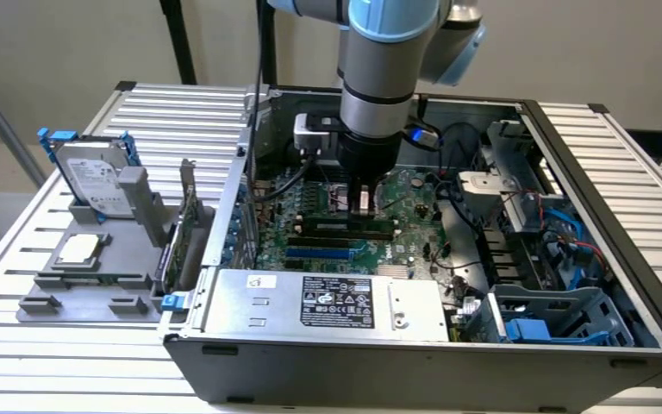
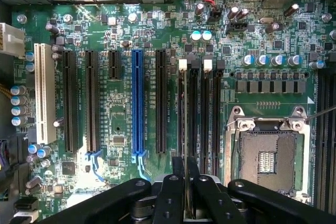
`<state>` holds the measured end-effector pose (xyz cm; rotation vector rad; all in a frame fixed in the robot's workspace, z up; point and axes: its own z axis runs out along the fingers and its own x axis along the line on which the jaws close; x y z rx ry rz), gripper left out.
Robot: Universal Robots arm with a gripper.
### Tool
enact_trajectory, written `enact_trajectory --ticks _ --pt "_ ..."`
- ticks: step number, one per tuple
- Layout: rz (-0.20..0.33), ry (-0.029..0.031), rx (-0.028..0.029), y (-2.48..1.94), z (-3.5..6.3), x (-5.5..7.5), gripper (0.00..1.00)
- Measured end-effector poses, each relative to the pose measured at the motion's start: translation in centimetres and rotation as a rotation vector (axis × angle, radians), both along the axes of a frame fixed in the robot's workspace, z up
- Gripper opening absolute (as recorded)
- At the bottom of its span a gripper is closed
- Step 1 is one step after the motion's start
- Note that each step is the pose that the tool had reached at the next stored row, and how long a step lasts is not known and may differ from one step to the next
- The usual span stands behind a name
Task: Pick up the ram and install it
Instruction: 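Insert the ram into the slot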
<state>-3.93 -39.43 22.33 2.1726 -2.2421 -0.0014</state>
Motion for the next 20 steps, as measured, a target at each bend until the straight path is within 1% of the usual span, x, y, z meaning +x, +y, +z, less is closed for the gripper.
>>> enact_trajectory --ticks 2,3,5,6,11,13,14,15,16,17,18,20 --pt "0.0 0.0001 -0.0013 0.0 -0.01 0.0 0.13" --pt "0.0 0.0001 -0.0013 -0.01 -0.01 0.0 0.15" --pt "0.0 0.0 -0.0011 0.0 0.05 0.0 0.15" --pt "0.0 0.0008 -0.0009 0.0 0.21 0.0 0.22" --pt "0.0 0.0026 -0.0009 0.0 1.77 0.0 0.22" --pt "0.0 0.0025 0.0008 -0.01 2.21 -0.1 0.22" --pt "0.0 0.0025 0.0016 -0.01 2.27 -0.2 0.22" --pt "0.0 0.0025 0.0019 -0.01 2.27 -0.2 0.19" --pt "0.0 0.0025 0.0019 -0.01 2.27 -0.2 0.19" --pt "0.0 0.0025 0.0019 -0.01 2.27 -0.2 0.13" --pt "0.0 0.0025 0.0019 -0.01 2.27 -0.2 0.11" --pt "0.0 0.0025 0.0018 -0.01 2.27 -0.2 0.11"
